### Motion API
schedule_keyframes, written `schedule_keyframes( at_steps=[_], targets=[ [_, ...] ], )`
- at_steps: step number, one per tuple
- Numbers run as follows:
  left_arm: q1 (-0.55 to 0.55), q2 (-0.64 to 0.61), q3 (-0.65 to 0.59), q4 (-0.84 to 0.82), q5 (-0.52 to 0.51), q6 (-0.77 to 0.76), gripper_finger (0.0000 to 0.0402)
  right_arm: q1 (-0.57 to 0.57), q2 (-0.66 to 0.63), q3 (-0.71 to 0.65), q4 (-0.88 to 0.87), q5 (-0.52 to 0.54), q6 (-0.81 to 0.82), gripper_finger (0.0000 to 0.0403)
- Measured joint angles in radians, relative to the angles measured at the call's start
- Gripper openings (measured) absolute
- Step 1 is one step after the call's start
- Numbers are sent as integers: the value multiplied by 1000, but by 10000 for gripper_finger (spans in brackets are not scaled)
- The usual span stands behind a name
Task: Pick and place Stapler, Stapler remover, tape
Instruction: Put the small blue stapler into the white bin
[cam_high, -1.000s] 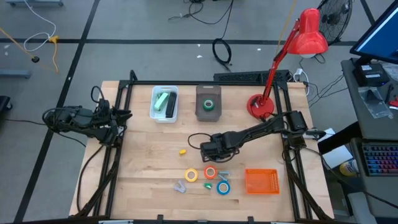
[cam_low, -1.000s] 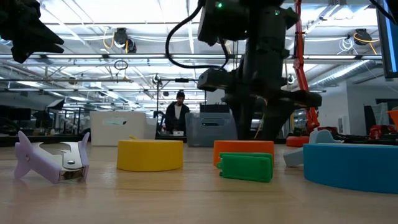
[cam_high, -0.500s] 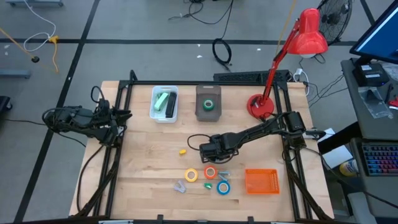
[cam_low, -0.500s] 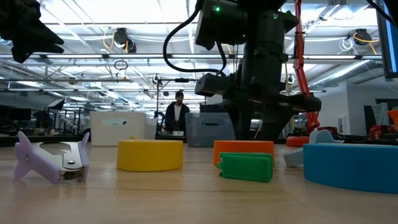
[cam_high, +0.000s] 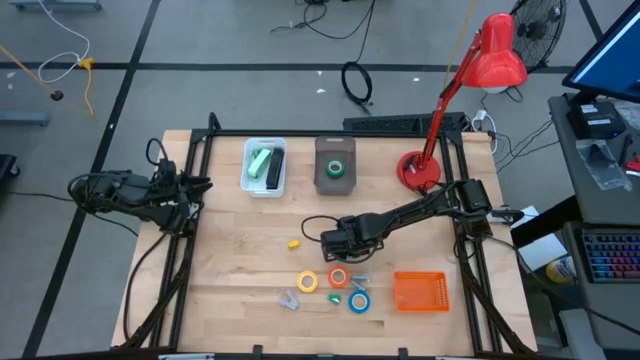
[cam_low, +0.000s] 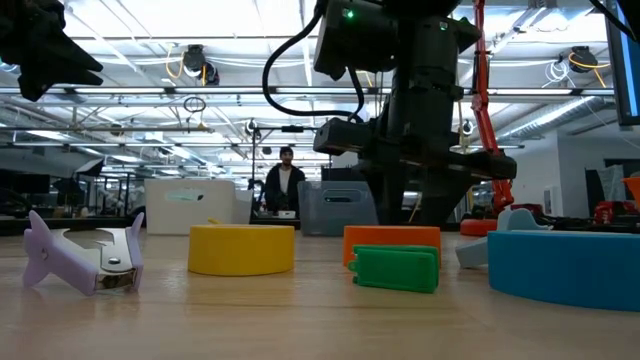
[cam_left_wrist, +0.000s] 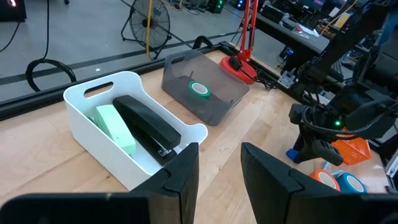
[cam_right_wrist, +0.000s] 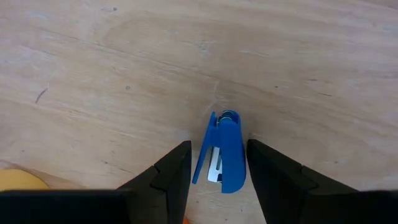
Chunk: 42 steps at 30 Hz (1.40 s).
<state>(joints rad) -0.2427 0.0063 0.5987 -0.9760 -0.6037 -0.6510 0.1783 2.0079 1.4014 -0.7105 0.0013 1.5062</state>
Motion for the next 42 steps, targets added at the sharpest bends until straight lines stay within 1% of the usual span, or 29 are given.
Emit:
schedule_keyframes(
  at_steps=[11, 19, 23, 33, 36, 42],
  targets=[
    [0, 0, 0, 0, 0, 0, 122, 0, 1, -1, 2, 1, -52, 153],
    [0, 0, 0, 0, 0, 0, 122, 0, 1, -1, 3, 5, -53, 153],
    [0, 0, 0, 0, 0, 0, 122, 2, 1, -1, 3, 27, -52, 153],
    [0, 0, 0, 0, 0, 0, 122, 0, 2, -1, 3, 25, -38, 151],
    [0, 0, 0, 0, 0, 0, 122, 0, 2, -1, 2, 27, -17, 139],
    [0, 0, 0, 0, 0, 0, 122, 0, 2, -2, -4, 44, -4, 97]
  ],
)
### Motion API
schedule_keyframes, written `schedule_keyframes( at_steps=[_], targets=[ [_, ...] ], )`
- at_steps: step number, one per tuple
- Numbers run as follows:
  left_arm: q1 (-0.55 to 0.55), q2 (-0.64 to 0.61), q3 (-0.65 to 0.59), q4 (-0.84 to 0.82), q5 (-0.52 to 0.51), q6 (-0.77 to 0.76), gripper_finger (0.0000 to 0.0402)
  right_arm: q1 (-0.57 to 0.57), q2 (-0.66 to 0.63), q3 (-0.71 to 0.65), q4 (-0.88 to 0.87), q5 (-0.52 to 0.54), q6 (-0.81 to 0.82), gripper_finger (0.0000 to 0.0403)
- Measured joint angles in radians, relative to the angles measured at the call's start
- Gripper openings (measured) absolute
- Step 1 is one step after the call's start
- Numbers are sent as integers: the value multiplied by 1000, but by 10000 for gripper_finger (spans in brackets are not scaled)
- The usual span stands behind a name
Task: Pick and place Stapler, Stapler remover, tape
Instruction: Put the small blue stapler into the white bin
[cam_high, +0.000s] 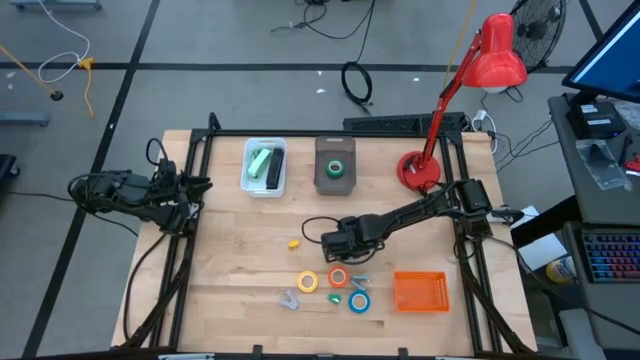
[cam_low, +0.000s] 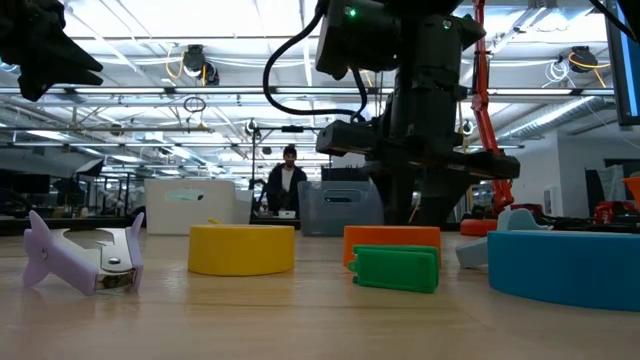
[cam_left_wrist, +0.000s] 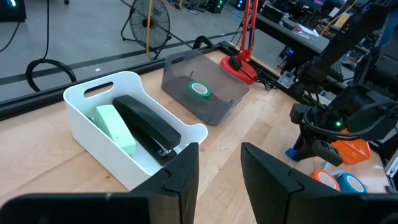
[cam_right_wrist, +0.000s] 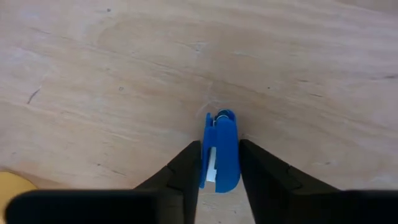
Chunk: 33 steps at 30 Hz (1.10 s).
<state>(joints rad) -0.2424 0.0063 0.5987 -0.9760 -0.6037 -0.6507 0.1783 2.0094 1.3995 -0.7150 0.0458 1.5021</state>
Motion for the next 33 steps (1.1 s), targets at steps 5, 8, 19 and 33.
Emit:
schedule_keyframes(
  at_steps=[5, 8, 19, 33],
  targets=[
    [0, 0, 0, 0, 0, 0, 122, -2, 0, 0, 14, 9, 0, 67],
    [0, 0, 0, 0, 0, 0, 122, -2, 0, 0, 17, 13, 4, 61],
    [0, 0, 0, 0, 0, 0, 122, -53, -30, -2, 98, 40, 0, 60],
    [0, 0, 0, 0, 0, 0, 122, -143, -85, 0, 574, 90, -113, 60]
  ],
)
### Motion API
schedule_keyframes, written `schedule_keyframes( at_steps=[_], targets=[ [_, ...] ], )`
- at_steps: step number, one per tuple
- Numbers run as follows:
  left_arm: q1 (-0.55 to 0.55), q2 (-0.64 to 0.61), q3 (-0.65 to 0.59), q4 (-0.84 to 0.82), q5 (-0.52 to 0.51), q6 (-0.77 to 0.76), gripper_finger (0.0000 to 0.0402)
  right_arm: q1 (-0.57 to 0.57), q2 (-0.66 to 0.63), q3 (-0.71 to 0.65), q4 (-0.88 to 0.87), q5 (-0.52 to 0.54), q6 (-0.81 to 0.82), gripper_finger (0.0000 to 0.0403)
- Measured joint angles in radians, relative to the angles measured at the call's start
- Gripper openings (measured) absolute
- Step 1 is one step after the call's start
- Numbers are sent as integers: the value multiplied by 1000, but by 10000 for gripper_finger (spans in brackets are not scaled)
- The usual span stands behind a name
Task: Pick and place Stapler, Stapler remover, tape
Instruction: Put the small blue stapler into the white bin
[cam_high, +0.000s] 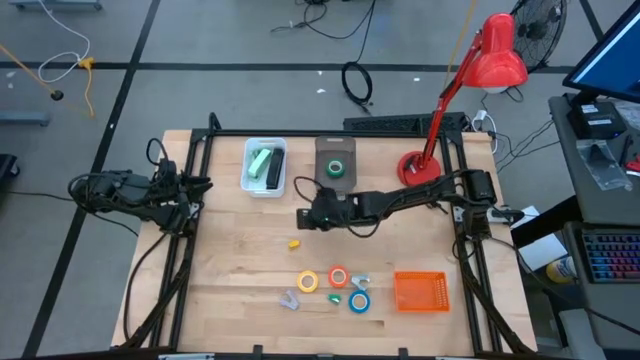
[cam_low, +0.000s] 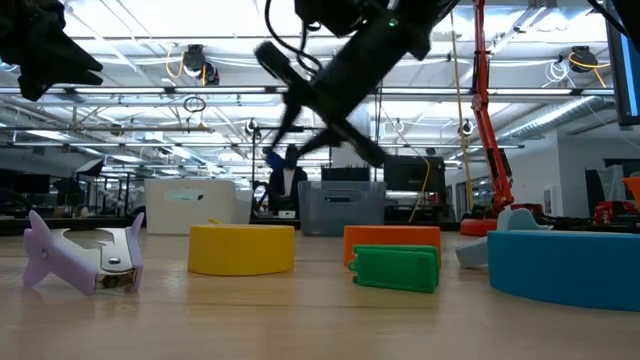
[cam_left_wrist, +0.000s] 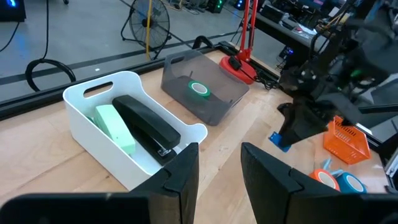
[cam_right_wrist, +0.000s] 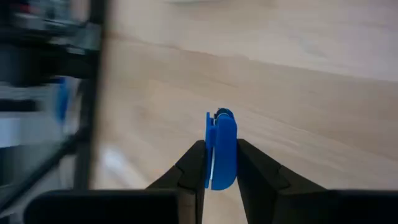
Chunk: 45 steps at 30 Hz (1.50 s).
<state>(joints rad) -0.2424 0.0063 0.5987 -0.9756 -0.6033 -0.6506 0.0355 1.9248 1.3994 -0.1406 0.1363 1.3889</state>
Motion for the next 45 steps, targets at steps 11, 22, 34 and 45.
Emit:
schedule_keyframes(
  at_steps=[11, 22, 34, 45],
  targets=[
    [0, 0, 0, 0, 0, 0, 122, -127, -2, 0, 320, -11, -202, 60],
    [0, 0, 0, 0, 0, -3, 122, -244, -2, 1, 489, -142, -361, 59],
    [0, 0, 0, 5, -4, -27, 122, -293, -2, 128, 416, -189, -623, 59],
    [0, 0, 0, 9, -10, -5, 122, -289, 57, 200, 375, -189, -785, 59]
  ],
)
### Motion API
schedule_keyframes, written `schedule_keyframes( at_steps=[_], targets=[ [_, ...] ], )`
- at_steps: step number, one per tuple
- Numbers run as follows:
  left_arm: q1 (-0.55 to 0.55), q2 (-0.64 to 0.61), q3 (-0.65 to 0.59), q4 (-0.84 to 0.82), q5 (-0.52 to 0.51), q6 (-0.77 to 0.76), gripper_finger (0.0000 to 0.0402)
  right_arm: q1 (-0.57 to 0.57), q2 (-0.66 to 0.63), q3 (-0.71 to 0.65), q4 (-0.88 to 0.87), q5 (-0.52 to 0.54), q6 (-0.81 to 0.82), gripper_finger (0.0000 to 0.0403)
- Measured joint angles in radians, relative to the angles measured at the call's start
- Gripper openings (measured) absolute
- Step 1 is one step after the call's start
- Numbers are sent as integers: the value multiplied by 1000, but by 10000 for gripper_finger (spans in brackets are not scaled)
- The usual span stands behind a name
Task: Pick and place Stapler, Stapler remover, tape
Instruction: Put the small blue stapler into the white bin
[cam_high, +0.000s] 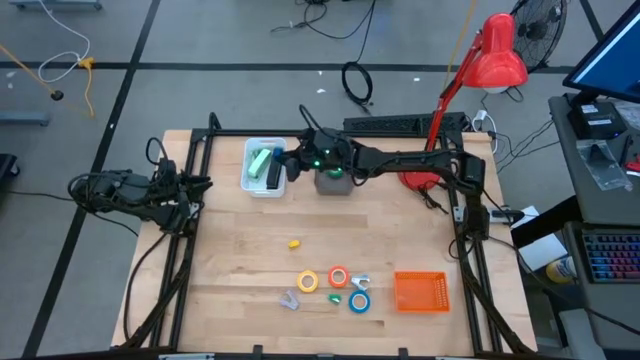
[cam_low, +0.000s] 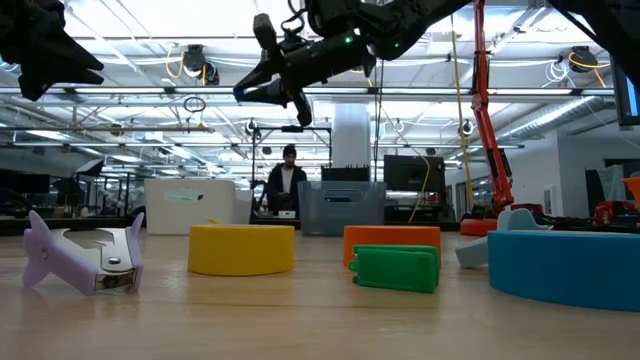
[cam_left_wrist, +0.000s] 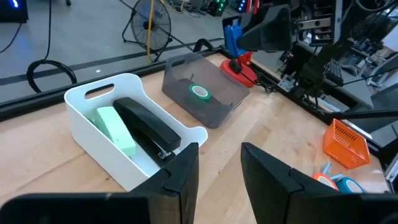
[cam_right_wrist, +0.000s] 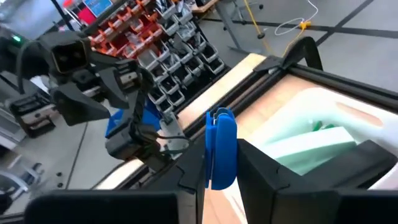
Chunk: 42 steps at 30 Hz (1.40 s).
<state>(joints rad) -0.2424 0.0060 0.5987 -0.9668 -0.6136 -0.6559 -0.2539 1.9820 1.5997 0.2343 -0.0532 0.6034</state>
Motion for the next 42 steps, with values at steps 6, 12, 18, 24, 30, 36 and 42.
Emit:
schedule_keyframes(
  at_steps=[6, 12, 18, 24, 30, 36, 42],
  targets=[
    [0, 0, 0, 0, 0, 8, 122, 0, 20, 3, -9, 0, -48, 59],
    [0, 0, 0, 23, -41, 7, 122, 7, 29, 2, -53, -1, -39, 59],
    [0, 0, 0, 114, -143, 17, 122, 16, 29, 2, -36, -5, -42, 59],
    [0, 45, -18, 235, -139, 8, 122, 21, 29, 2, -32, -1, -40, 59],
    [0, 268, -77, 585, -138, 145, 122, 21, 29, 2, -24, 0, -29, 59],
    [92, 488, -52, 619, -247, 184, 122, 24, 29, 2, -36, 0, -29, 59],
    [295, 620, -52, 528, -75, 16, 122, 35, 29, 1, -38, -1, -28, 59]
  ],
)
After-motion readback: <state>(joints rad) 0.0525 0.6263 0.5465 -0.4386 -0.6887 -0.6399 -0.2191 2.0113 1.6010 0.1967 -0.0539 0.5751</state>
